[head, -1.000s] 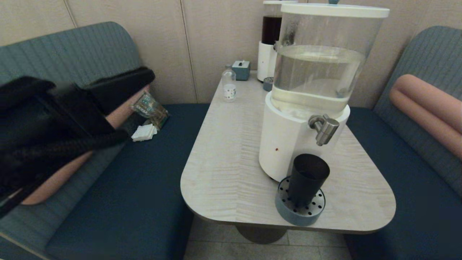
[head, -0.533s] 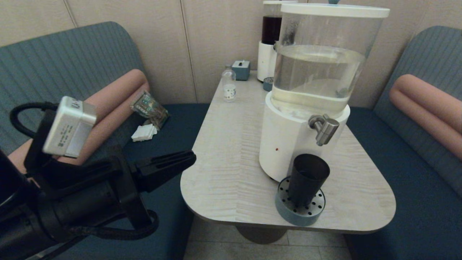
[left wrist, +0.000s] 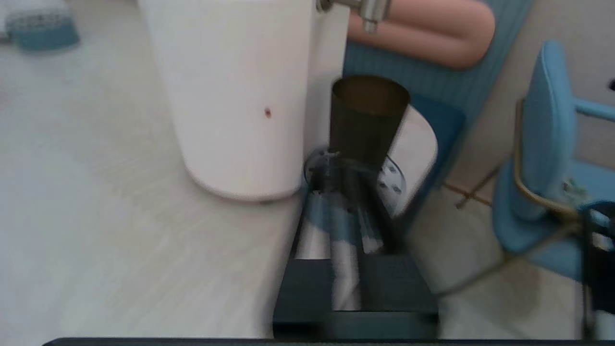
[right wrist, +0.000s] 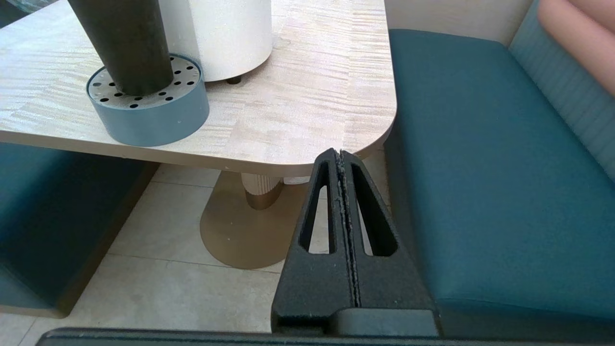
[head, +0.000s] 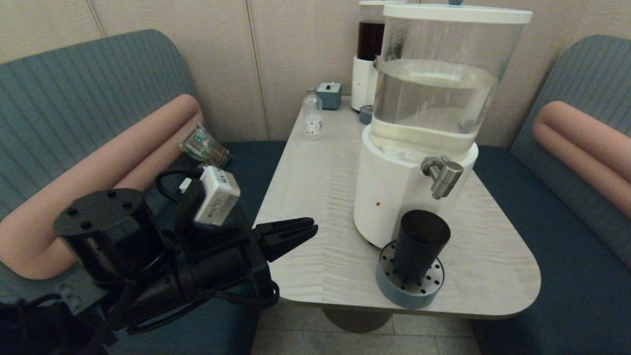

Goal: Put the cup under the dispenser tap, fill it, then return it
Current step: Place the cup next to the water dispenser

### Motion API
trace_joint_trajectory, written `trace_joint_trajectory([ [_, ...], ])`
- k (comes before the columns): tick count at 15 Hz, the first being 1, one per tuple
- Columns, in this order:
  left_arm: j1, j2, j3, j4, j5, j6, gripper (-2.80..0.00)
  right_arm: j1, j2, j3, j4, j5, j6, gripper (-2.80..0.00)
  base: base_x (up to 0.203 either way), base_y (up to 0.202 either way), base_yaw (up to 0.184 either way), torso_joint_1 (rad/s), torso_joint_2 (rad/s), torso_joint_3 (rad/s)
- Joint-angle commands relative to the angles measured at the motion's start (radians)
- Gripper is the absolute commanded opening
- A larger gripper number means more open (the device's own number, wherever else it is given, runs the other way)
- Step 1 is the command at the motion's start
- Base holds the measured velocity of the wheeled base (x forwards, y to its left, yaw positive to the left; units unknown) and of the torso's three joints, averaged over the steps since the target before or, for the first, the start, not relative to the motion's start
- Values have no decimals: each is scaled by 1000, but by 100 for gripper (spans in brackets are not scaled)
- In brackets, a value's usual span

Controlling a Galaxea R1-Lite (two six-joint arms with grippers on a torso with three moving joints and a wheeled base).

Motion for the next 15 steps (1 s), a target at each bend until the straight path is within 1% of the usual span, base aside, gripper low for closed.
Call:
trace_joint_trajectory([
  [1,-1,151,-17,-115,-22,7,0,0,0,14,-1,0,0,-280,0,0,0,0,0,0],
  [5,-2,168,-78,-114,-37,8,0,0,0,14,-1,0,0,-280,0,0,0,0,0,0],
  [10,-17,252,-122,-114,-42,17,0,0,0,14,-1,0,0,-280,0,0,0,0,0,0],
  [15,-48,315,-197,-111,-47,34,0,0,0,14,-1,0,0,-280,0,0,0,0,0,0],
])
